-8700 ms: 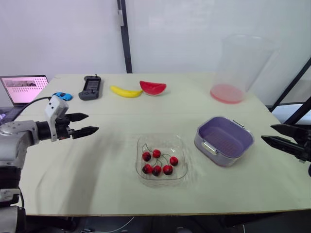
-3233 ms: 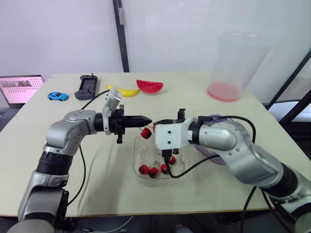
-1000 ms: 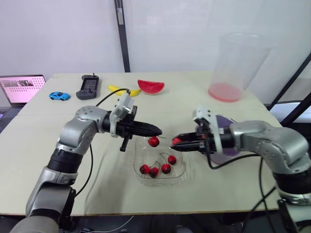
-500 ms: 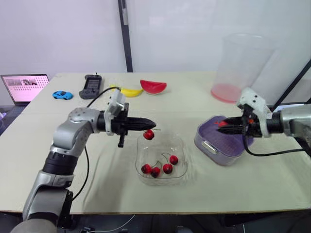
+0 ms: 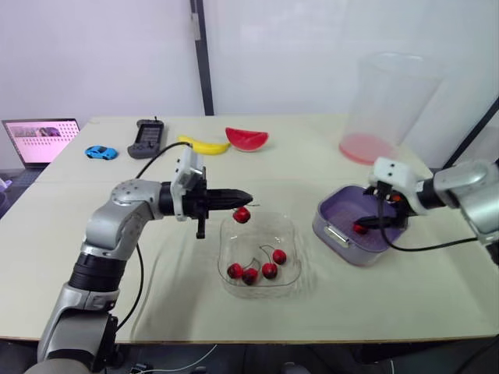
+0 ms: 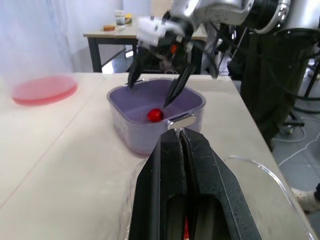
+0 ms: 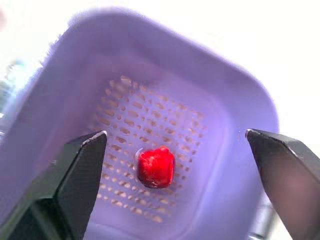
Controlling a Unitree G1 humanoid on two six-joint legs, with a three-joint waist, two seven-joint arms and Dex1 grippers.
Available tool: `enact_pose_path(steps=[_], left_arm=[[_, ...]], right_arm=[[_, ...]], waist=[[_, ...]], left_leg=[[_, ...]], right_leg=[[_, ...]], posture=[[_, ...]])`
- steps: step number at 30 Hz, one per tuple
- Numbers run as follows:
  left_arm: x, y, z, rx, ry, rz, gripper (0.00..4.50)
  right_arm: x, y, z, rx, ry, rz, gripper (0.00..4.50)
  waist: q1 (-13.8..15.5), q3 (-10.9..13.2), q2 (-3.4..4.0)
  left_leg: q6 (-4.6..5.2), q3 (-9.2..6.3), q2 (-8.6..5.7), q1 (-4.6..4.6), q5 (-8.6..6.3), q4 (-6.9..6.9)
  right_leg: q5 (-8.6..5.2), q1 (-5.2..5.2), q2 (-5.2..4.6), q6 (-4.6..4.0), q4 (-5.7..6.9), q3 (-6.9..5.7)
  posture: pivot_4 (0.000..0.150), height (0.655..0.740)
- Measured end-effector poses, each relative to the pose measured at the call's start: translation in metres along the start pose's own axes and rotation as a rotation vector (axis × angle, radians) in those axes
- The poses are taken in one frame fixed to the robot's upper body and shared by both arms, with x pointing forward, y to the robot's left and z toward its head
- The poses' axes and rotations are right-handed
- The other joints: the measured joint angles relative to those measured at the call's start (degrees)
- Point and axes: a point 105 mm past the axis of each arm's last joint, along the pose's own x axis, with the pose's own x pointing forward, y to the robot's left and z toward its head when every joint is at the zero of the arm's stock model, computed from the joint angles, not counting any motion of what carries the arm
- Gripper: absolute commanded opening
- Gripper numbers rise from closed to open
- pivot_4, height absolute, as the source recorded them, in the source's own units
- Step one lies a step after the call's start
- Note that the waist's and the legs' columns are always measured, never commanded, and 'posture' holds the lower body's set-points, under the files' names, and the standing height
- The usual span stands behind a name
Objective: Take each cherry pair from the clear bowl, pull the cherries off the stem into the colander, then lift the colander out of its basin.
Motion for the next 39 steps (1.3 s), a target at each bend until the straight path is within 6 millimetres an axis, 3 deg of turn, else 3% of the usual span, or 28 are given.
enact_pose_path(steps=[4, 7, 12, 15, 25, 29, 36, 39], left_arm=[[0.004, 0.001, 0.004, -0.021, -0.032, -0.009, 0.0], [0.012, 0.004, 0.013, -0.032, -0.075, -0.028, 0.0], [0.014, 0.006, 0.016, -0.043, -0.094, -0.039, 0.0], [0.017, 0.004, 0.015, -0.057, -0.103, -0.05, 0.0], [0.019, 0.004, 0.014, -0.067, -0.105, -0.054, 0.0], [0.019, 0.004, 0.014, -0.066, -0.105, -0.054, 0.0], [0.019, 0.004, 0.013, -0.063, -0.097, -0.049, 0.0], [0.019, 0.004, 0.013, -0.062, -0.096, -0.05, 0.0]], right_arm=[[-0.019, 0.027, 0.065, -0.004, -0.234, 0.12, 4.45], [-0.013, 0.07, 0.11, 0.014, -0.465, 0.317, 4.45], [0.03, 0.117, 0.112, 0.108, -0.495, 0.431, 4.45], [0.05, 0.139, 0.124, 0.117, -0.525, 0.448, 4.45], [0.076, 0.129, 0.133, 0.181, -0.543, 0.301, 4.45], [0.078, 0.119, 0.129, 0.191, -0.533, 0.26, 4.45], [0.077, 0.123, 0.131, 0.198, -0.549, 0.292, 4.45], [0.076, 0.125, 0.132, 0.202, -0.558, 0.307, 3.11]], waist=[[-0.1, 0.0, 0.01], [0.0, 0.0, -0.03], [0.4, 0.0, -0.04], [0.0, 0.0, -0.04], [-0.1, 0.0, -0.04], [-0.1, 0.0, -0.04], [-0.1, 0.0, -0.04], [-0.1, 0.0, -0.04]], left_leg=[[0.01, -0.04, 0.03, 0.01, 0.0, -0.01], [0.01, -0.11, 0.02, 0.01, 0.0, 0.03], [0.0, -0.14, -0.04, -0.04, 0.0, 0.1], [-0.02, -0.18, -0.03, -0.03, 0.01, 0.08], [-0.02, -0.19, -0.03, -0.03, 0.01, 0.06], [-0.02, -0.19, -0.03, -0.03, 0.01, 0.06], [-0.01, -0.2, -0.03, -0.03, 0.01, 0.05], [-0.01, -0.2, -0.03, -0.03, 0.01, 0.05]], right_leg=[[0.0, 0.01, 0.05, 0.0, 0.02, -0.02], [0.0, 0.08, 0.05, 0.0, 0.03, -0.08], [0.0, 0.09, -0.03, 0.0, 0.04, -0.13], [0.0, 0.06, 0.0, 0.0, 0.09, -0.13], [0.0, 0.06, 0.0, 0.0, 0.08, -0.15], [0.0, 0.06, 0.01, 0.0, 0.08, -0.15], [0.0, 0.06, 0.01, 0.0, 0.08, -0.15], [0.0, 0.06, 0.01, 0.0, 0.08, -0.15]], posture=[[0.15, 0.738], [0.15, 0.738], [0.15, 0.738], [0.15, 0.738], [0.15, 0.738], [0.15, 0.738], [0.15, 0.738], [0.15, 0.738]])
